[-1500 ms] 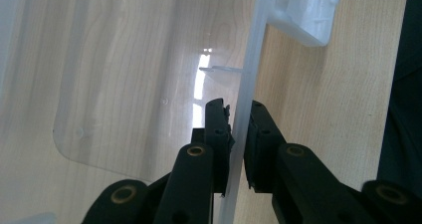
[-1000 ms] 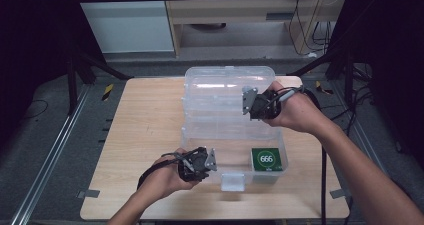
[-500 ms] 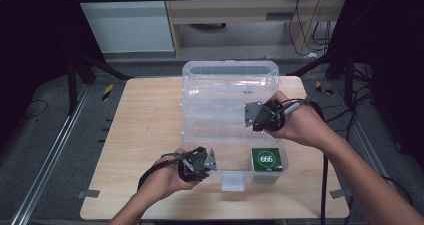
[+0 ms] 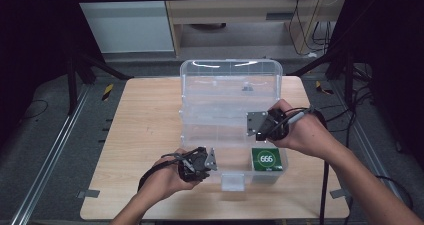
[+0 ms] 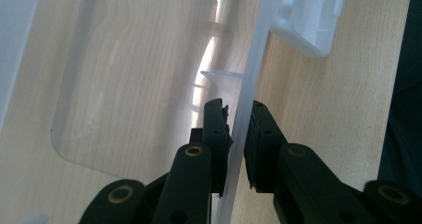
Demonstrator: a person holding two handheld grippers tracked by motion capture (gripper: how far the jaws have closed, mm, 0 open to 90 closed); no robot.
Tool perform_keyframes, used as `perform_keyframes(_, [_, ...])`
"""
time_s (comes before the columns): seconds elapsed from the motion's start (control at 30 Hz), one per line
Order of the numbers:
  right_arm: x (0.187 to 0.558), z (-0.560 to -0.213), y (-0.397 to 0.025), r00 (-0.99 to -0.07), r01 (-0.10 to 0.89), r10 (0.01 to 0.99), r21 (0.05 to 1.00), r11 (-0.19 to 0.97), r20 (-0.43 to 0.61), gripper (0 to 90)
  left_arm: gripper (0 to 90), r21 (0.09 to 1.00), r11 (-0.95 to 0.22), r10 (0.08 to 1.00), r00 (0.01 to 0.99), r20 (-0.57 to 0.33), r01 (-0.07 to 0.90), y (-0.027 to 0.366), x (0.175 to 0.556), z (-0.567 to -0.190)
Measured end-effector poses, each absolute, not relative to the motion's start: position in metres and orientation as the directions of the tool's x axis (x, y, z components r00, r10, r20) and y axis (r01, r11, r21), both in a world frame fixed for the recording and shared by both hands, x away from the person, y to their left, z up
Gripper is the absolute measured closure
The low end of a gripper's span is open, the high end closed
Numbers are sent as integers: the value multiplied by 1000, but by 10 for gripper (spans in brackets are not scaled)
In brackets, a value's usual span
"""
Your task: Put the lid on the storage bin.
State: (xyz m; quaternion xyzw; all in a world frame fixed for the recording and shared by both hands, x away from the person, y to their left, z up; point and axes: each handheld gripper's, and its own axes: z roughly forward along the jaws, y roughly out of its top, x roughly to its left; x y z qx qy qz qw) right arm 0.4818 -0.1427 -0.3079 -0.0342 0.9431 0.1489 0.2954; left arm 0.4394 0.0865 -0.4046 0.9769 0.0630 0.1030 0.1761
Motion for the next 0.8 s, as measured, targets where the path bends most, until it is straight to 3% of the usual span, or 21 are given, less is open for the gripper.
perform_keyframes(0.37, [494,-308,-144,-825,-139,35,262,955,-564,841,807,367,-926,171,967,187,92,84,445,-405])
perform_keyframes(0.8, [482,-310,-143,-818,-152,18,246,957,-575,846,804,369,-925,170,967,189,90,85,445,-405])
